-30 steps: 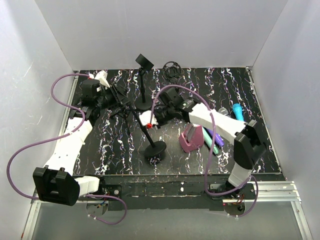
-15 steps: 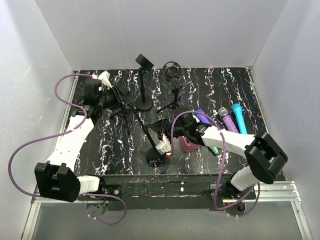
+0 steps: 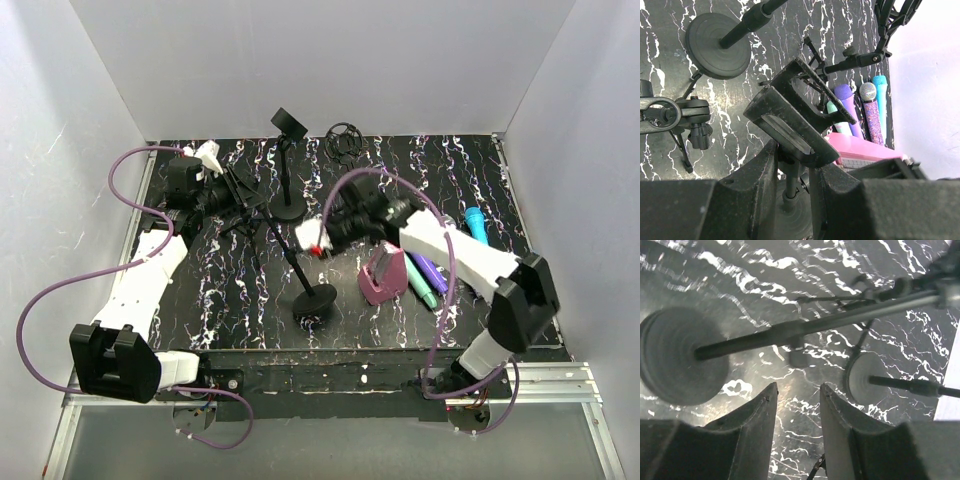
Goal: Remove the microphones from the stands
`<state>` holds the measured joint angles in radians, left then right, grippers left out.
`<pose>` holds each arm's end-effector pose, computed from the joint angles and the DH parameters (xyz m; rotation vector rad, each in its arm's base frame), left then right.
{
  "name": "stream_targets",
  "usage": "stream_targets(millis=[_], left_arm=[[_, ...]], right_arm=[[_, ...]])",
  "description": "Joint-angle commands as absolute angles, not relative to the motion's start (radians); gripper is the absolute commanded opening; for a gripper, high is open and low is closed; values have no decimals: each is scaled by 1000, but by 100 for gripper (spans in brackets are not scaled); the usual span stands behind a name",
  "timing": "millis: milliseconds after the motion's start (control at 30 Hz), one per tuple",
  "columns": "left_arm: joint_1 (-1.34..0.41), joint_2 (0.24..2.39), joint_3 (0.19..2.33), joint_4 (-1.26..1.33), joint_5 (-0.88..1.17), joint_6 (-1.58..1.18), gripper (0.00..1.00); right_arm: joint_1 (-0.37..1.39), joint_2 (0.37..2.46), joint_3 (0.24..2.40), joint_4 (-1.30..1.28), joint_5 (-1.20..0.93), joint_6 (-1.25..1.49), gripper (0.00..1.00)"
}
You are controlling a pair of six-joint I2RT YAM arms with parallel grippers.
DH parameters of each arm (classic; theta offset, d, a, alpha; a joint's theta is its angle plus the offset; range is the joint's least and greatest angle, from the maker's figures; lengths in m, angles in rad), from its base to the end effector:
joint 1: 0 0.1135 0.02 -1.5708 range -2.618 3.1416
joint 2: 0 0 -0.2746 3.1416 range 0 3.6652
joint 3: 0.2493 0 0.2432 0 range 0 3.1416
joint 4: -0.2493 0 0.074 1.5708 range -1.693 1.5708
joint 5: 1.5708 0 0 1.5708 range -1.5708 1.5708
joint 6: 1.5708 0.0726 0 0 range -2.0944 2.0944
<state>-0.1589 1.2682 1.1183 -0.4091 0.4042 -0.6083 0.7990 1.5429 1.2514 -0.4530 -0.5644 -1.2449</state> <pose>0.2912 -0.0756 0.3251 -0.2460 2.1942 -0.8717 0.2197 0.2814 0.2860 -2.0157 0.9060 0.4074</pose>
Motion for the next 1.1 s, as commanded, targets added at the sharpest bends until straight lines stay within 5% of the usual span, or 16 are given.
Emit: stream_targets(millis=[0,367,733,1067], left_arm=[[-153,1238,1143,-360,483,-646,0],[-153,1236,1155,-345,514,-614,0],[-153,1220,1147,-345,541,-594,0],[-153,1220,1154,-345,557,-586,0]], right_arm=[[755,1692,1562,-768,-707,-837,51],[713,1974,1896,-937,-848,-502,55],[710,2008,1867,-910,-882,-443,46],[710,2046,1871,-862,-856,-371,47]])
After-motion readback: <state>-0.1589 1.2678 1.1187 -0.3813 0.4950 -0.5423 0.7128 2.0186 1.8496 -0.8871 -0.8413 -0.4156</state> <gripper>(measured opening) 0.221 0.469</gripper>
